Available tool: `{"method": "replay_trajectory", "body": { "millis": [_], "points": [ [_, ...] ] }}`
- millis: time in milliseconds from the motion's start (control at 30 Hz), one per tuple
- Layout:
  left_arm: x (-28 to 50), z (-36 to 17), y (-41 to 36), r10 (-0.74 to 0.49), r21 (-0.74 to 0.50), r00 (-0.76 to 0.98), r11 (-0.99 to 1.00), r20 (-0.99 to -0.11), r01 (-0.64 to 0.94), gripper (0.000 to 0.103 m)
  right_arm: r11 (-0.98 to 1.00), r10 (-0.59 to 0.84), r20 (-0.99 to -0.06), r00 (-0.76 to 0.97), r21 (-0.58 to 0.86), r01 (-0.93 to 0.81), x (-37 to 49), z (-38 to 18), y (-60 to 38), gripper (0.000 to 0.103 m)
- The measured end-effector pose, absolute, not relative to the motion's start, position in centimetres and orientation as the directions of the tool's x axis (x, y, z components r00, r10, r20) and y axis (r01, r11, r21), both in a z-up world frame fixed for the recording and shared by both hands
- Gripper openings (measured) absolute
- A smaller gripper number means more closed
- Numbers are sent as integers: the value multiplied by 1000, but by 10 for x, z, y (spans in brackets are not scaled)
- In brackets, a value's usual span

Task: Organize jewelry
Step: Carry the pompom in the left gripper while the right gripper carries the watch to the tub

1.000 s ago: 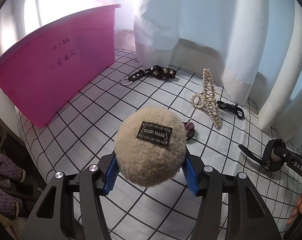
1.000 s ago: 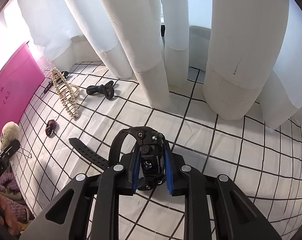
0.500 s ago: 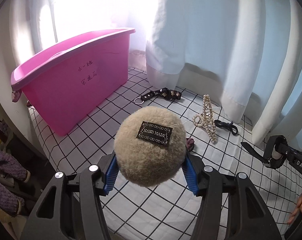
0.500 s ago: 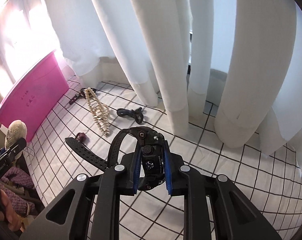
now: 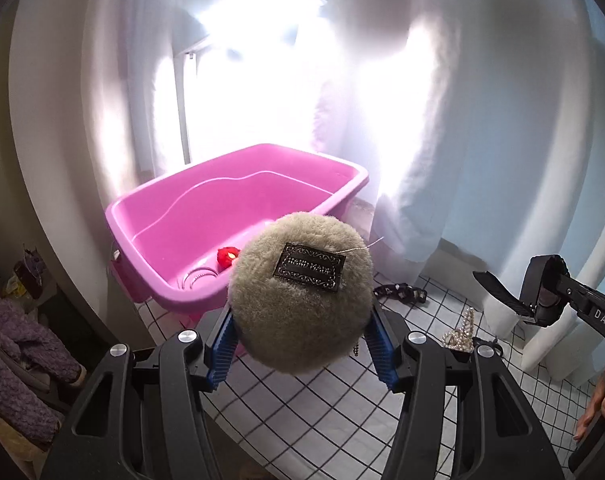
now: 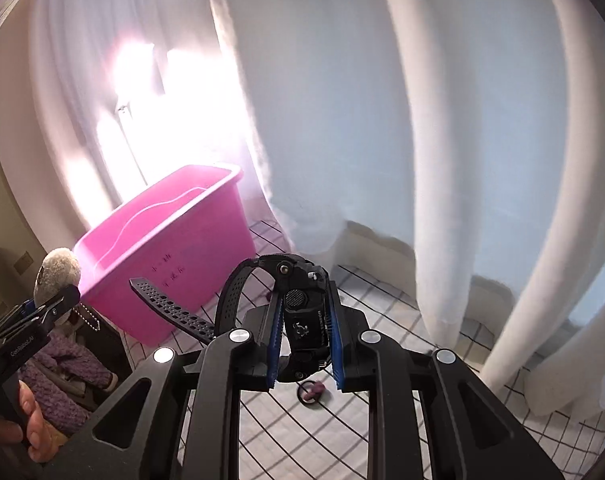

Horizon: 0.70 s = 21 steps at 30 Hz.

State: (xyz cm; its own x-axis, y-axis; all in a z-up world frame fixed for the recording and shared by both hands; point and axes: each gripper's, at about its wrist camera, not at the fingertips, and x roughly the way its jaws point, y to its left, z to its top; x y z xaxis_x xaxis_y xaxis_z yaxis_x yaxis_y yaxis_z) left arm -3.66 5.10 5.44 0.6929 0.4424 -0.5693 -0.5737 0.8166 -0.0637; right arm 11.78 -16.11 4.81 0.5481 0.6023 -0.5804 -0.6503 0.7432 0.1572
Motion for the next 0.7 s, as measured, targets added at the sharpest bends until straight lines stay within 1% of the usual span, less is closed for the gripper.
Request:
{"method": "replay_trajectory", "body": {
  "millis": [133,333,533,700],
  "points": [
    [-32,74,103,467,-39,685,810,-559,-584,55,707,646,-549,530,171,-686,123,70,-95,20],
    [-13,83,181,494,-14,668,798,-557,-603,55,672,668,-553,497,162,-723,136,81,6,20],
    [17,64,248,437,-53,641,800,-631,-597,55,661,641,-605,473,122,-740,153,78,91,20],
    [34,43,280,379,-55,605,816,-700,-575,55,668,589,-672,448,94,-738,169,64,135,20]
  ]
}}
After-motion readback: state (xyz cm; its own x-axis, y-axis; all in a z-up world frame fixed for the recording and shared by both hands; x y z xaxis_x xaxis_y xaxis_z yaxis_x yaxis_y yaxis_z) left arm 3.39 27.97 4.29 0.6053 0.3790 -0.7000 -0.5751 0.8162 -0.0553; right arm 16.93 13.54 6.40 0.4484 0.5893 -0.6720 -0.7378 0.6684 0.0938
